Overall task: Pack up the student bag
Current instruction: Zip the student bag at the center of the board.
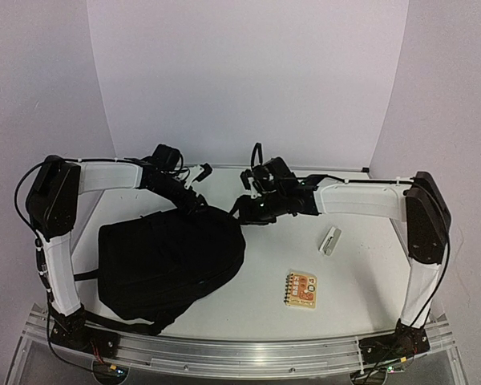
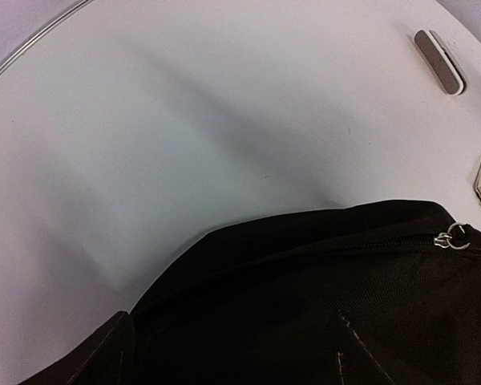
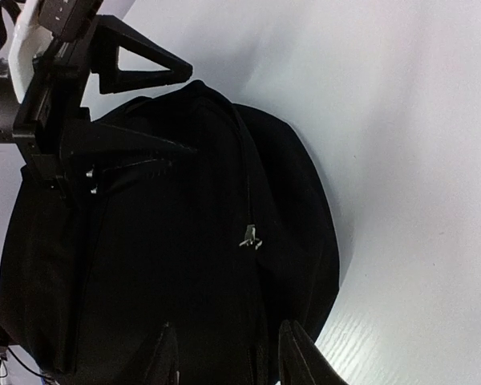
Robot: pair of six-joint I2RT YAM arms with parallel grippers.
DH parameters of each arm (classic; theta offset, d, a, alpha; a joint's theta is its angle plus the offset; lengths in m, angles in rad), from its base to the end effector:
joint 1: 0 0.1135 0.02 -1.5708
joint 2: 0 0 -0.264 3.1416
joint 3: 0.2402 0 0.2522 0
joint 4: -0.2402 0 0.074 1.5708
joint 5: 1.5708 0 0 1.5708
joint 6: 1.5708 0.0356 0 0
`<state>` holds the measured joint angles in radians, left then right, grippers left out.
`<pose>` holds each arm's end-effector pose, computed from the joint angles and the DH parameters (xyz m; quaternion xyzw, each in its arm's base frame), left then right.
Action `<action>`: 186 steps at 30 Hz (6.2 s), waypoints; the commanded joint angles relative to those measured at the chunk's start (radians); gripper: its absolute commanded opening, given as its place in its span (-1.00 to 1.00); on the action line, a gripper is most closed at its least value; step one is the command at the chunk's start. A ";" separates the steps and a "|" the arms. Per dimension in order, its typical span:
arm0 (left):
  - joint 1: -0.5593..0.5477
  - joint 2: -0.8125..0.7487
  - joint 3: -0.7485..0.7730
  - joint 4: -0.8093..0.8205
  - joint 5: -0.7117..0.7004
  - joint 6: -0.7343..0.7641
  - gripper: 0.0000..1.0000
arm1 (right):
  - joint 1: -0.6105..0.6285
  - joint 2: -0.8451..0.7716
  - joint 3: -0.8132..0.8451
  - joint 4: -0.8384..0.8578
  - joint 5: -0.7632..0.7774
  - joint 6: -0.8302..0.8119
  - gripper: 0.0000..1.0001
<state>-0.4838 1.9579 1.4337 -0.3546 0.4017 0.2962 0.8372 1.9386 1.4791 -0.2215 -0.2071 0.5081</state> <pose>0.3741 -0.2123 0.2051 0.4131 0.8269 -0.2180 0.3133 0.2929 0.3359 0.2365 -0.1909 0.8784 0.3397 0.2767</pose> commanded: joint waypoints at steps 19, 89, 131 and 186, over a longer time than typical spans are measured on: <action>-0.074 0.100 0.157 -0.089 0.096 0.181 0.67 | 0.005 0.047 0.084 -0.059 0.051 -0.033 -1.00; -0.120 -0.070 0.110 -0.063 -0.189 -0.768 0.38 | 0.282 -0.190 -0.304 0.073 0.102 0.322 -1.00; -0.250 0.126 0.237 0.159 0.064 -1.049 -0.99 | 0.283 -0.263 -0.361 0.076 0.102 0.353 -1.00; 0.270 -0.493 -0.530 0.086 -0.082 -0.851 0.95 | 0.205 -0.102 -0.351 0.301 0.090 0.384 -0.05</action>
<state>-0.2092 1.5303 0.9224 -0.3168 0.2833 -0.5415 1.0511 1.7869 1.0882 0.0091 -0.0842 0.8989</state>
